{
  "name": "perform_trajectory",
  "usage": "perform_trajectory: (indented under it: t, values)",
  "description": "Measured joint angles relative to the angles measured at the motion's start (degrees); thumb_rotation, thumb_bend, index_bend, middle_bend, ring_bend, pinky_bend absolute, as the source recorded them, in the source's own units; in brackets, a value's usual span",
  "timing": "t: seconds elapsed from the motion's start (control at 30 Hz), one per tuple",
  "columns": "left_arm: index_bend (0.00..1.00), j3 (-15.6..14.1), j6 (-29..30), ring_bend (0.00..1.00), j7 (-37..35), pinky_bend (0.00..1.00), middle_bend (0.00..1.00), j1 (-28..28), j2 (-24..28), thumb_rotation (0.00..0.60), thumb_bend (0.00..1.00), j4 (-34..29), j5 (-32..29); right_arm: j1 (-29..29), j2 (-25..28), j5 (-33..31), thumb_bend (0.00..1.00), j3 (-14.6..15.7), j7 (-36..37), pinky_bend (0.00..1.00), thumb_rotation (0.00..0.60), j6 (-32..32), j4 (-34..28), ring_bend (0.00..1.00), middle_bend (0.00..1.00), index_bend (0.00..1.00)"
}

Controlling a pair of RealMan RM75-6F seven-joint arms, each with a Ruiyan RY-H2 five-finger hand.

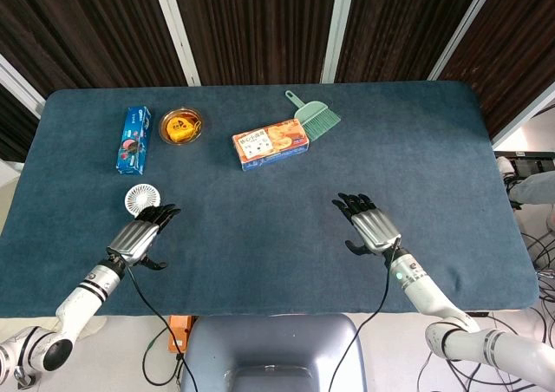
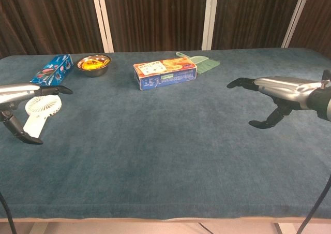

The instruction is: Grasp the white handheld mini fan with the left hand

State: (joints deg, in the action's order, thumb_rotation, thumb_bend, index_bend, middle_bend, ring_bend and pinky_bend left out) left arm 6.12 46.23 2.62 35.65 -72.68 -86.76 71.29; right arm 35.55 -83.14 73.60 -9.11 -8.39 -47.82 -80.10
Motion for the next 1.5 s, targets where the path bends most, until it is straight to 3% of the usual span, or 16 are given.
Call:
perform_trajectory:
  t: [0.3, 0.5, 0.6, 0.7, 0.93, 1.03, 1.23, 1.5]
  values:
    - [0.05, -0.6, 5.8, 0.00, 2.1, 0.03, 0.00, -1.9, 0.4, 0.600, 0.13, -0.7, 1.0, -1.8, 2.4, 2.2, 0.29, 1.3, 1.1, 0.00, 0.600, -4.6, -2.7, 0.00, 0.00, 0.00]
    - [0.23, -1.2, 17.7, 0.00, 5.4, 0.03, 0.00, -6.5, 0.8, 0.599, 0.24, -0.4, 3.2, -8.0, 8.8, 8.4, 0.29, 4.4, 2.9, 0.00, 0.600, -16.3, -7.9, 0.00, 0.00, 0.00]
    - [0.32, -1.7, 23.6, 0.00, 6.1, 0.03, 0.00, -9.4, 0.2, 0.540, 0.33, 0.9, 5.2, -12.7, 12.8, 11.6, 0.29, 6.5, 4.8, 0.00, 0.600, -24.1, -10.1, 0.00, 0.00, 0.00]
    - [0.35, -2.4, 26.5, 0.00, 5.4, 0.03, 0.00, -11.7, -1.5, 0.482, 0.36, 3.5, 7.2, -18.1, 16.4, 13.8, 0.29, 8.4, 7.1, 0.00, 0.600, -31.5, -11.1, 0.00, 0.00, 0.00]
    - [0.35, -1.9, 22.5, 0.00, 11.9, 0.03, 0.00, -10.9, -6.5, 0.388, 0.38, 8.3, 2.8, -25.5, 19.8, 15.4, 0.29, 11.0, 10.5, 0.00, 0.600, -38.2, -11.2, 0.00, 0.00, 0.00]
    - [0.35, -1.1, 21.3, 0.00, 15.2, 0.03, 0.00, -10.3, -8.5, 0.385, 0.40, 9.9, 0.5, -26.0, 19.9, 15.7, 0.29, 11.1, 9.9, 0.00, 0.600, -38.3, -10.9, 0.00, 0.00, 0.00]
    - [0.35, 0.7, 17.5, 0.00, 13.1, 0.03, 0.00, -8.3, -12.1, 0.385, 0.41, 15.0, -1.5, -26.3, 19.9, 15.3, 0.29, 10.5, 8.9, 0.00, 0.600, -37.2, -11.4, 0.00, 0.00, 0.00]
    - [0.35, 2.3, 13.4, 0.00, 15.5, 0.03, 0.00, -6.3, -14.9, 0.377, 0.41, 18.3, -5.5, -26.5, 19.8, 14.9, 0.29, 9.9, 8.3, 0.00, 0.600, -36.0, -11.6, 0.00, 0.00, 0.00]
